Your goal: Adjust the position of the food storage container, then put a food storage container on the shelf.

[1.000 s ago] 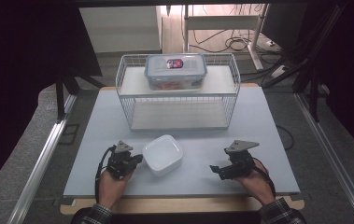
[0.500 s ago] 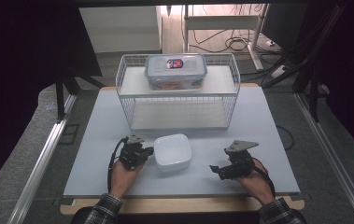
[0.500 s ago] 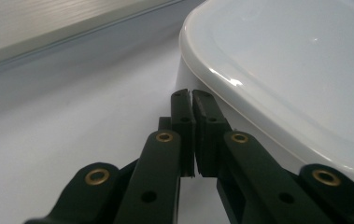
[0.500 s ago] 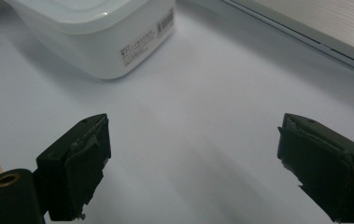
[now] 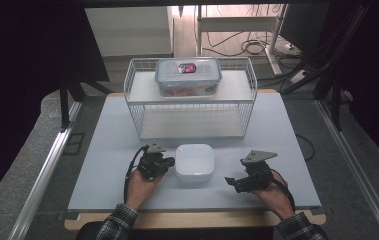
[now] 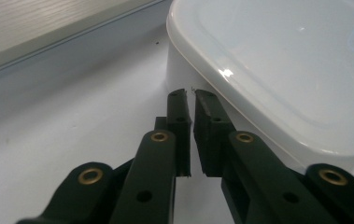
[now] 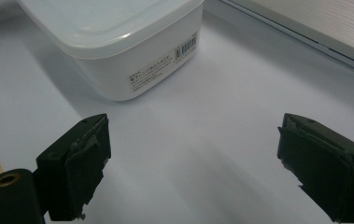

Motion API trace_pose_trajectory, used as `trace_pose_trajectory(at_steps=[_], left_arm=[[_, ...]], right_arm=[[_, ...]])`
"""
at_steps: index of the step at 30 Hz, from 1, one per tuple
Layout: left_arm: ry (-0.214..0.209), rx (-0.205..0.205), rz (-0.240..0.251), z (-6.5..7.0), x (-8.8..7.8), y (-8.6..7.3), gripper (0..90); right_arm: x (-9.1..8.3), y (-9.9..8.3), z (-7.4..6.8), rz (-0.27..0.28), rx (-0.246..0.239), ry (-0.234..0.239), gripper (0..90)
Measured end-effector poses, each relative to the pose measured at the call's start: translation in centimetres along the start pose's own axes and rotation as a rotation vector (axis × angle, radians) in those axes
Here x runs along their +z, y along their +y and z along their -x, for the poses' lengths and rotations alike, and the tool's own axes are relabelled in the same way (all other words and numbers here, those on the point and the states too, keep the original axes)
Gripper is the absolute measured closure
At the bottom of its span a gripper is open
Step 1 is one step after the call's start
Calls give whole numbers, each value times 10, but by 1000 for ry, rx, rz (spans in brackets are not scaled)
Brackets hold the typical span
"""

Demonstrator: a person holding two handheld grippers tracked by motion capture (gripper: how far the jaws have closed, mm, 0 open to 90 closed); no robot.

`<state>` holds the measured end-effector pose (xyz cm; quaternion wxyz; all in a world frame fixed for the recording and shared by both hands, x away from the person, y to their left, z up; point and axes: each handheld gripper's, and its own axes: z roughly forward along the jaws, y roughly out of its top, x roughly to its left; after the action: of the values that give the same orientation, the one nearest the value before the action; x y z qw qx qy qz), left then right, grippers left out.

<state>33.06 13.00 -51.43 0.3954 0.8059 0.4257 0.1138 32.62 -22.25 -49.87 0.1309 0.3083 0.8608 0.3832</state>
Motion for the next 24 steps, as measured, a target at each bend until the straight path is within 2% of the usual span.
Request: trace_pose_trajectory(at_steps=[2, 4, 11, 15, 21, 24], left_arm=[[8, 5, 3, -1, -6, -2, 769], [20, 16, 12, -1, -13, -4, 666], [-9, 16, 8, -5, -28, -20, 222], [3, 18, 10, -6, -30, -23, 114], [-22, 57, 37, -3, -27, -22, 61], [-32, 32, 30, -4, -28, -20, 52]], right_arm=[[0, 0, 0, 2, -2, -1, 98], [-1, 0, 0, 5, -1, -1, 97], [-3, 1, 0, 18, -1, 0, 92], [-2, 1, 1, 15, -2, 1, 90], [-1, 3, 0, 24, 10, 5, 65], [-1, 6, 0, 39, 50, 5, 35]])
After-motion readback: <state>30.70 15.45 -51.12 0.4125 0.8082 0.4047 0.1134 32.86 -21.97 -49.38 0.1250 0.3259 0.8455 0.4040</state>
